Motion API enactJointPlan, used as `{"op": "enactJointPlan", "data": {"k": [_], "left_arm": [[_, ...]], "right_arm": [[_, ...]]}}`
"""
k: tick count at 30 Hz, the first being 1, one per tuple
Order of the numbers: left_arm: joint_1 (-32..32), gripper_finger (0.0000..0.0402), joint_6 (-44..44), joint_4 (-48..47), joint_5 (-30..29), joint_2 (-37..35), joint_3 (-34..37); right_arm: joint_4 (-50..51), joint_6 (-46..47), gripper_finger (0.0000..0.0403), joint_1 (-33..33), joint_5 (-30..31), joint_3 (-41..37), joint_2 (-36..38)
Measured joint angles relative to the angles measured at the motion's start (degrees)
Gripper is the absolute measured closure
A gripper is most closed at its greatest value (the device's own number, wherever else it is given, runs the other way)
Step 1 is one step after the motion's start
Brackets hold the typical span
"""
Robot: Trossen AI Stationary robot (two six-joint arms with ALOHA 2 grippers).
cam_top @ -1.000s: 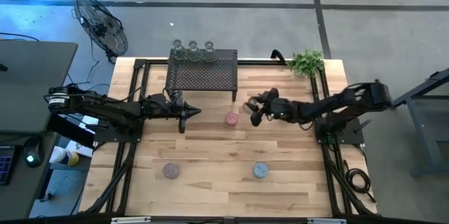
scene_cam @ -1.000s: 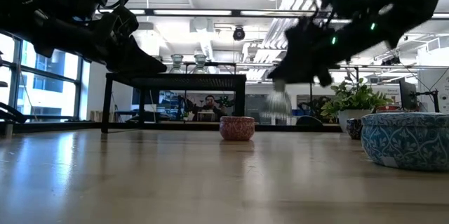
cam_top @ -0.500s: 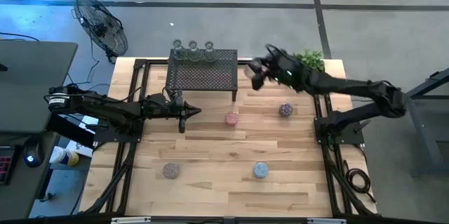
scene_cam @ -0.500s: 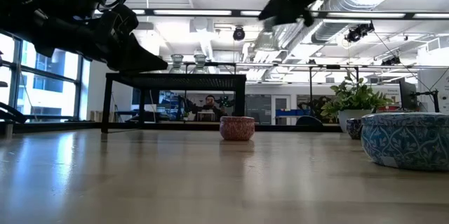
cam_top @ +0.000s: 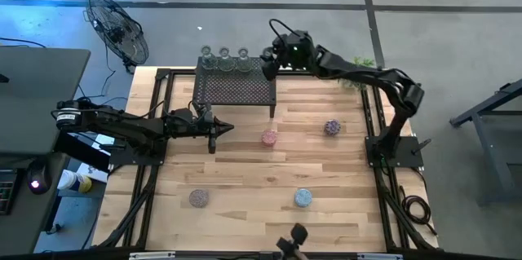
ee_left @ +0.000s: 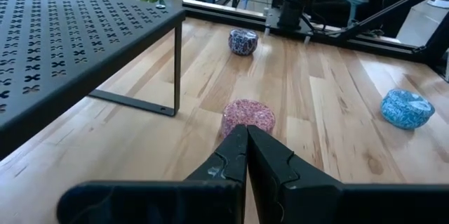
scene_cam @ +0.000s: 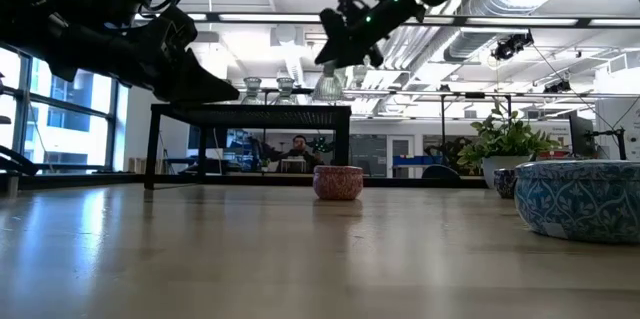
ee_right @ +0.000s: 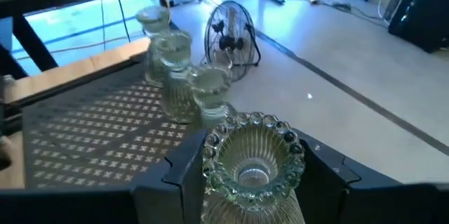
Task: Pick & Place candle stick holders
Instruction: Put the green glass candle holder on the shelf
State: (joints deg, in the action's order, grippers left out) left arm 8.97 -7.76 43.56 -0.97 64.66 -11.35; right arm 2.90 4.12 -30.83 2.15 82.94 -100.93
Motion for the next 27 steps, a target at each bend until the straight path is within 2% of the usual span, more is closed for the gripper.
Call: {"op": "enactJointPlan", "data": {"k": [5,27], "left_arm": [[0.0,0.0396,-0.2,-0.3,0.1,0.0,0.0],[0.0,0.0396,-0.1,0.0,0.0,0.0,0.0]], "right_arm": [[-0.8,1.3,0.0247,-1.1,-1.7,0.6,-3.1],[-5.5,0.3,0.0242,-2.6,-2.5,0.7,-6.7]]}}
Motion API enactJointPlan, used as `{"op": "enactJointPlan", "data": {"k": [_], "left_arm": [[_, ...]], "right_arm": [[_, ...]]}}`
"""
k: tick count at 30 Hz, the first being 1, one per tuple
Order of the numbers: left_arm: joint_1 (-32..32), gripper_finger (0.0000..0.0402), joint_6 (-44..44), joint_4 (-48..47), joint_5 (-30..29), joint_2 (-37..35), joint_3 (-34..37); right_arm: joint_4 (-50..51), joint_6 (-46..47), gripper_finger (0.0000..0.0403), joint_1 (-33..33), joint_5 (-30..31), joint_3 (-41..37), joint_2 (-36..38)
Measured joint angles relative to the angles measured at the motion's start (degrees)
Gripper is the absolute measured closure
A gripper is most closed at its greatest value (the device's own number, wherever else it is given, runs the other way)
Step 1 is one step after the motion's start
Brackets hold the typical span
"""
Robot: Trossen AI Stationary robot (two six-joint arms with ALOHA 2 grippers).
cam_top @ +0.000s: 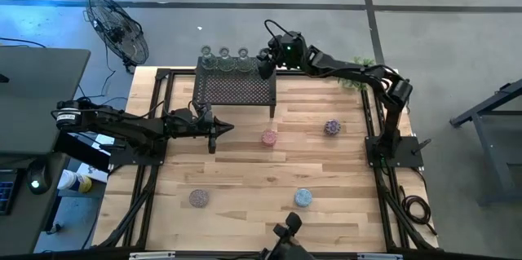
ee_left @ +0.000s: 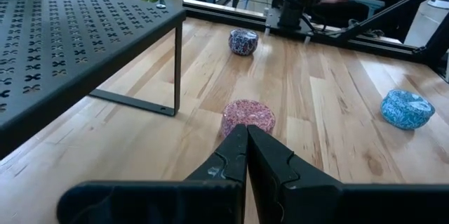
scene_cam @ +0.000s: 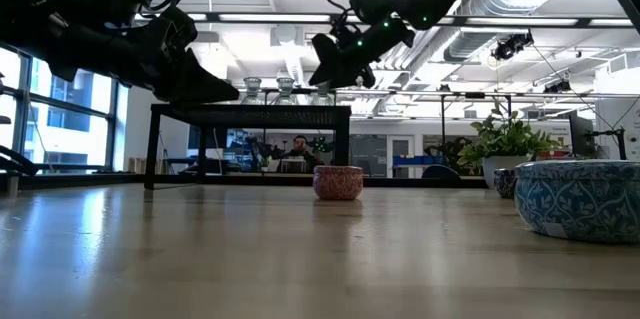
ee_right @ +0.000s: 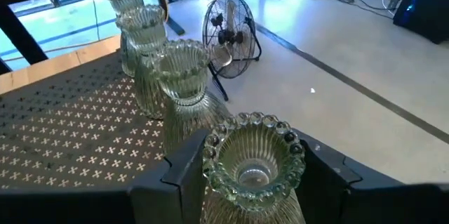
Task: Pick & Place candle stick holders
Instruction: Put the green glass candle holder on the shelf
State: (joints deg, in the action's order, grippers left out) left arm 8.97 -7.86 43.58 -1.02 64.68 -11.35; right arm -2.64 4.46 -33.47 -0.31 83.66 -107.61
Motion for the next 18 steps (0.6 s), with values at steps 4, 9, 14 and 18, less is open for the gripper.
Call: {"op": "enactJointPlan", "data": {"k": [4,9,14,18], "left_arm": [[0.0,0.0396,0.1,0.0,0.0,0.0,0.0],[0.0,0.0396,0.1,0.0,0.0,0.0,0.0],[0.0,0.0396,0.1,0.0,0.0,0.0,0.0],[0.0,0.0396,0.1,0.0,0.0,0.0,0.0]], "right_arm": [[0.1,0.0,0.0244,0.0,-0.3,0.0,0.0],[0.3,-0.1,0.0231,0.0,-0.5,0.0,0.0],[0.3,-0.5,0.0228,0.0,-0.2,0.0,0.0],[0.3,-1.1,0.0215,0.1,-0.2,0.0,0.0]]}}
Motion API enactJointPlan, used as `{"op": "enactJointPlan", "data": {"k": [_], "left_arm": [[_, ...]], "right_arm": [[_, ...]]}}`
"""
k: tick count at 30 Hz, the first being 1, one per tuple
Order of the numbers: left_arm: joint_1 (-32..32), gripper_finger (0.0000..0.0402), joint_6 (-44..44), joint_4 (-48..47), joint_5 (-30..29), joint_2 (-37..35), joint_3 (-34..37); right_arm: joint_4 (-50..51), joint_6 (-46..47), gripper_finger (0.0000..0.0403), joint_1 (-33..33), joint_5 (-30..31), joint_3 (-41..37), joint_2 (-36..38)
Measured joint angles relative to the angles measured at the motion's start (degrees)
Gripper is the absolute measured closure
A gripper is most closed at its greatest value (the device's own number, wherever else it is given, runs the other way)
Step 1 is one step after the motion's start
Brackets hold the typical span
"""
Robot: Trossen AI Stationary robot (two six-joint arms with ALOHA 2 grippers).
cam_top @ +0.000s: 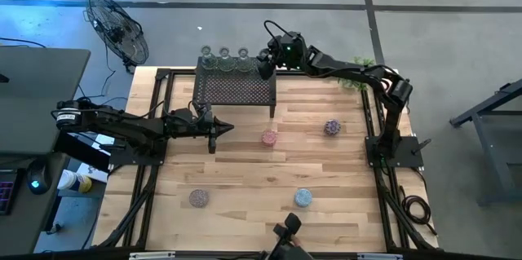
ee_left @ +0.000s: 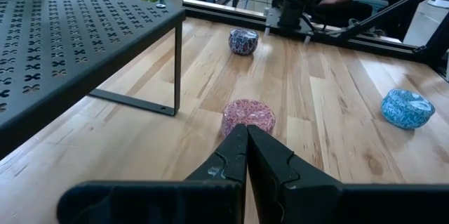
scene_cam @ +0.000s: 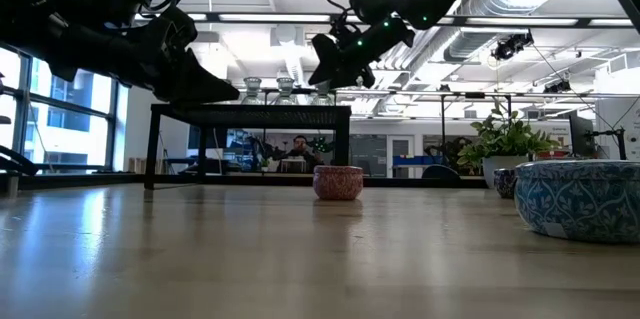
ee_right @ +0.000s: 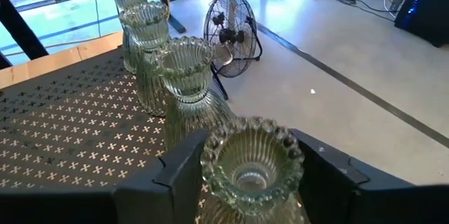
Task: Pick & Place candle stick holders
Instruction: Put the green glass candle holder on the shelf, then put the black scented candle on the shelf
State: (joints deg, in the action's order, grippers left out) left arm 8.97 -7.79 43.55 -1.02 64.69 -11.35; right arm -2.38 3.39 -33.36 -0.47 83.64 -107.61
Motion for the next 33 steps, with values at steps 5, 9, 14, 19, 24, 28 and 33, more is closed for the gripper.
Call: {"op": "enactJointPlan", "data": {"k": [5,9,14,19,24,28,33], "left_arm": [[0.0,0.0396,0.0,0.0,0.0,0.0,0.0],[0.0,0.0396,0.0,0.0,0.0,0.0,0.0],[0.0,0.0396,0.0,0.1,0.5,0.0,0.0],[0.0,0.0396,0.0,0.2,0.4,0.0,0.0],[0.0,0.0396,0.0,0.0,0.1,0.0,0.0],[0.0,0.0396,0.0,0.0,0.0,0.0,0.0],[0.0,0.0396,0.0,-0.3,0.3,0.0,0.0]], "right_arm": [[0.0,0.0,0.0179,0.0,0.2,0.0,0.0],[0.0,0.0,0.0157,0.0,1.4,0.0,0.0],[-1.8,-0.8,0.0148,0.0,1.8,0.0,0.1],[-4.1,-2.9,0.0148,0.0,3.5,0.0,2.4],[-3.3,-4.8,0.0153,0.5,4.1,0.0,7.3],[0.7,-7.4,0.0182,2.2,6.1,0.0,12.6],[12.9,-12.8,0.0268,8.6,14.3,-1.9,19.8]]}}
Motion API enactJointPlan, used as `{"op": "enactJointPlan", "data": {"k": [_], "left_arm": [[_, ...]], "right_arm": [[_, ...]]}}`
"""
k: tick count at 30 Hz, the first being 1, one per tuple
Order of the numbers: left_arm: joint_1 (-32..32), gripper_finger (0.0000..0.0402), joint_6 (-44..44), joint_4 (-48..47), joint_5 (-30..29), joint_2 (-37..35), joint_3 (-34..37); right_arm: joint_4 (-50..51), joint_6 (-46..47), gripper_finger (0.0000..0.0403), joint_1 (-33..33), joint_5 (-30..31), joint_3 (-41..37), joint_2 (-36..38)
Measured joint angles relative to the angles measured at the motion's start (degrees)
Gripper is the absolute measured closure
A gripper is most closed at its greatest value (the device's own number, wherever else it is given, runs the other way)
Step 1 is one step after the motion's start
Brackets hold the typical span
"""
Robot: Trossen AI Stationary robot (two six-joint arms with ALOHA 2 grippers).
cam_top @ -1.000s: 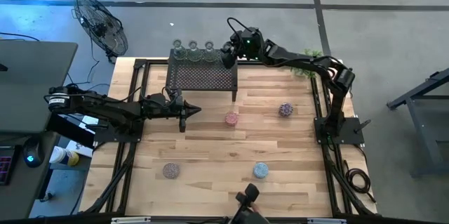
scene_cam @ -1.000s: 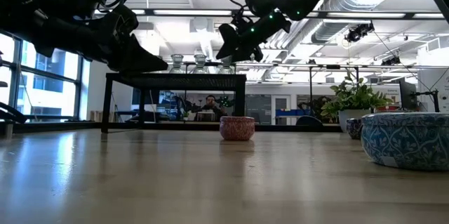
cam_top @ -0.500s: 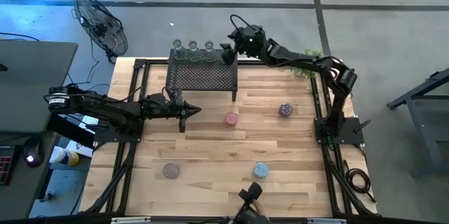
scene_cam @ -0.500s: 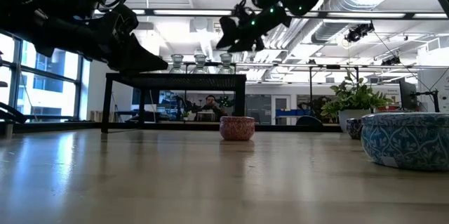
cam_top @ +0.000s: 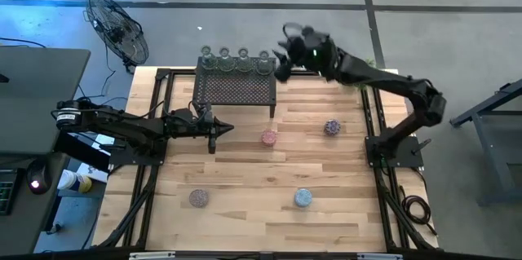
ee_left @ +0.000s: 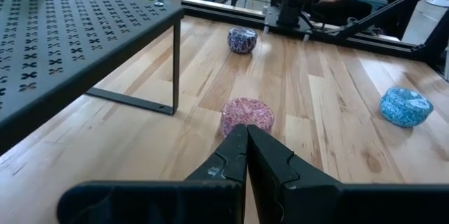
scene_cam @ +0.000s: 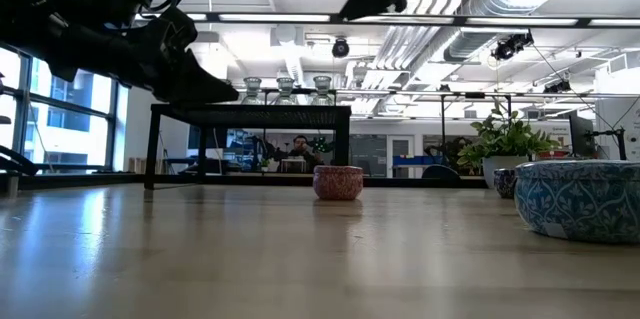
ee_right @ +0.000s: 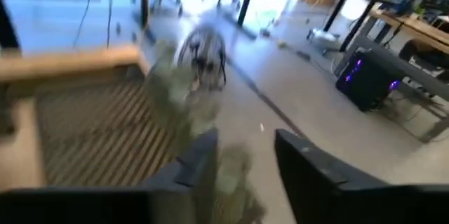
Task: Pick & Place candle stick holders
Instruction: Put the black scented candle on the shelf
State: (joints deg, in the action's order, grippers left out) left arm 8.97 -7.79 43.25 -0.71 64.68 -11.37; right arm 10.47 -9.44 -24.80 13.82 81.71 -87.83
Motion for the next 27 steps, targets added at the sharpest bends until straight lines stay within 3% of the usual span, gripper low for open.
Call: {"op": "enactJointPlan", "data": {"k": [3,6,10,15,21,27], "left_arm": [[0.0,0.0396,0.0,-0.2,0.2,0.0,0.0],[0.0,0.0396,0.0,-0.2,0.2,0.0,0.0],[0.0,0.0396,-0.2,-0.2,0.2,0.0,0.0],[0.0,0.0396,-0.2,-0.3,0.2,0.0,0.0],[0.0,0.0396,-0.1,-0.2,0.2,0.0,0.0],[0.0,0.0396,0.0,-0.2,0.4,0.0,0.0]], "right_arm": [[2.9,-0.5,0.0335,4.0,2.6,-6.9,4.6],[-0.9,3.8,0.0390,6.8,0.6,-17.9,9.7],[-11.6,11.0,0.0382,11.8,1.3,-31.9,16.5],[-11.9,19.3,0.0399,19.2,8.6,-41.3,23.9],[-0.2,33.2,0.0402,25.4,14.6,-45.3,30.6],[14.2,49.4,0.0402,29.6,18.0,-45.3,31.4]]}}
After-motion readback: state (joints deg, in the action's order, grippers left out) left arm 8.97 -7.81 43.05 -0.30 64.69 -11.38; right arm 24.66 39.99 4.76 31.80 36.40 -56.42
